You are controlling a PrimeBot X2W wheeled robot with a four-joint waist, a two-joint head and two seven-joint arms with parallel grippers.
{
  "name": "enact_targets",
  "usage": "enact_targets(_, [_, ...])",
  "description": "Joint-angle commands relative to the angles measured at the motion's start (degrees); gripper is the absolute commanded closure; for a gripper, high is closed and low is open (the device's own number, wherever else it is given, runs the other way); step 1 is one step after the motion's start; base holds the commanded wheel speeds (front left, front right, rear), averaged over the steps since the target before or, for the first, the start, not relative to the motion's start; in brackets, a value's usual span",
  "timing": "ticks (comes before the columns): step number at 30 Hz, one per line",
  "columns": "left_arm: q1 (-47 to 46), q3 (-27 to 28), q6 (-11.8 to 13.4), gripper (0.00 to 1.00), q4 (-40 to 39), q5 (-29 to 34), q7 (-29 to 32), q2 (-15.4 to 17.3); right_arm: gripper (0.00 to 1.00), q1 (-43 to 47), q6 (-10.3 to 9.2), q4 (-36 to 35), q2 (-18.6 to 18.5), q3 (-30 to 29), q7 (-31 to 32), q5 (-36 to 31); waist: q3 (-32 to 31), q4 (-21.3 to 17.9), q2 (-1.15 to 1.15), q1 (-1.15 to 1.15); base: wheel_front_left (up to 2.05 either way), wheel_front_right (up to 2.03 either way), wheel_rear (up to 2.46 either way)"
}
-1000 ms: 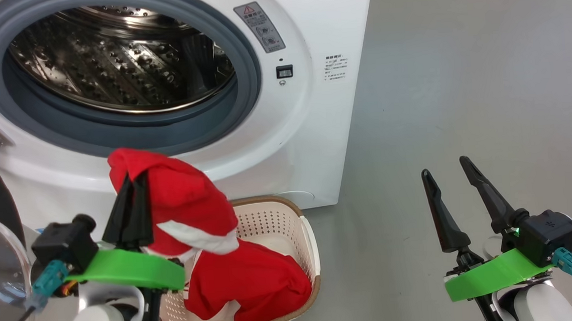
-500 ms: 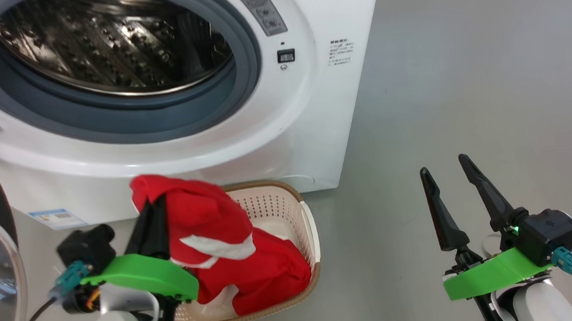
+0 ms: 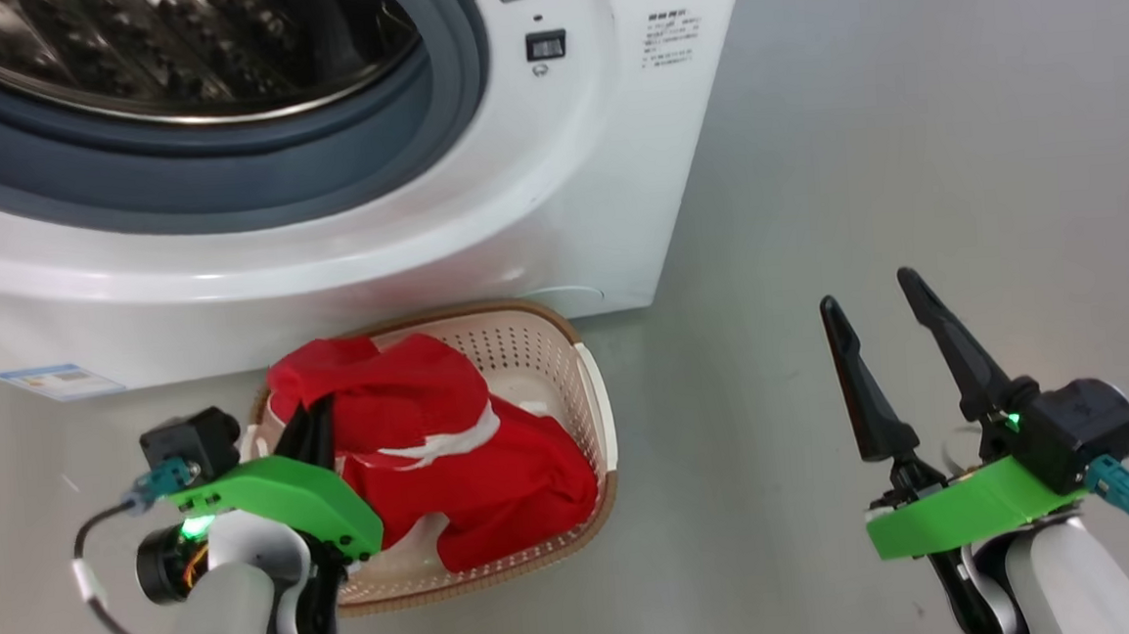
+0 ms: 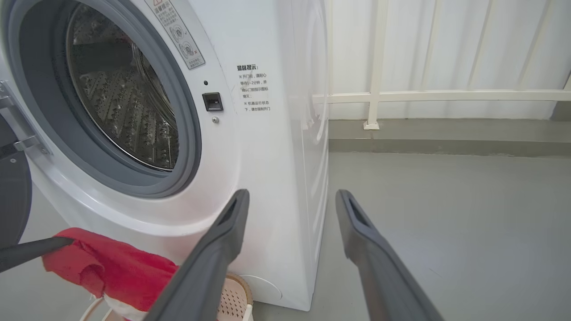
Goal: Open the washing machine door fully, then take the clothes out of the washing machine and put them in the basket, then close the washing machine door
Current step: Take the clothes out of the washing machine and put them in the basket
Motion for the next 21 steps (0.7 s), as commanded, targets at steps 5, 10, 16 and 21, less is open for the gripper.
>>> enact_targets(5, [-5.4,2.0,-2.7,1.0,8.0,-2.3,1.1,0.6,0.0,-2.8,0.35,-1.3,0.0,2.0,-0.4,0.8,3.9,-2.0,0.0,0.0,0.0,0.0,0.0])
enact_targets(10, [-9.0,2.4,-4.0,1.0,15.9,-3.5,0.9,0.4,0.0,-3.8,0.35,-1.3,0.0,2.3,-0.4,1.1,6.2,-3.2,0.0,0.0,0.0,0.0,0.0])
enact_targets(16, [-12.3,2.6,-5.0,1.0,23.4,-4.2,0.7,0.5,0.0,-4.9,0.35,-1.2,0.0,2.9,-0.4,1.7,8.3,-4.4,0.0,0.0,0.0,0.0,0.0])
enact_targets(21, [-14.5,2.5,-5.9,1.0,29.6,-4.9,1.1,0.4,0.0,-5.6,0.35,-0.8,0.0,3.2,-0.4,2.6,9.3,-5.3,0.0,0.0,0.0,0.0,0.0])
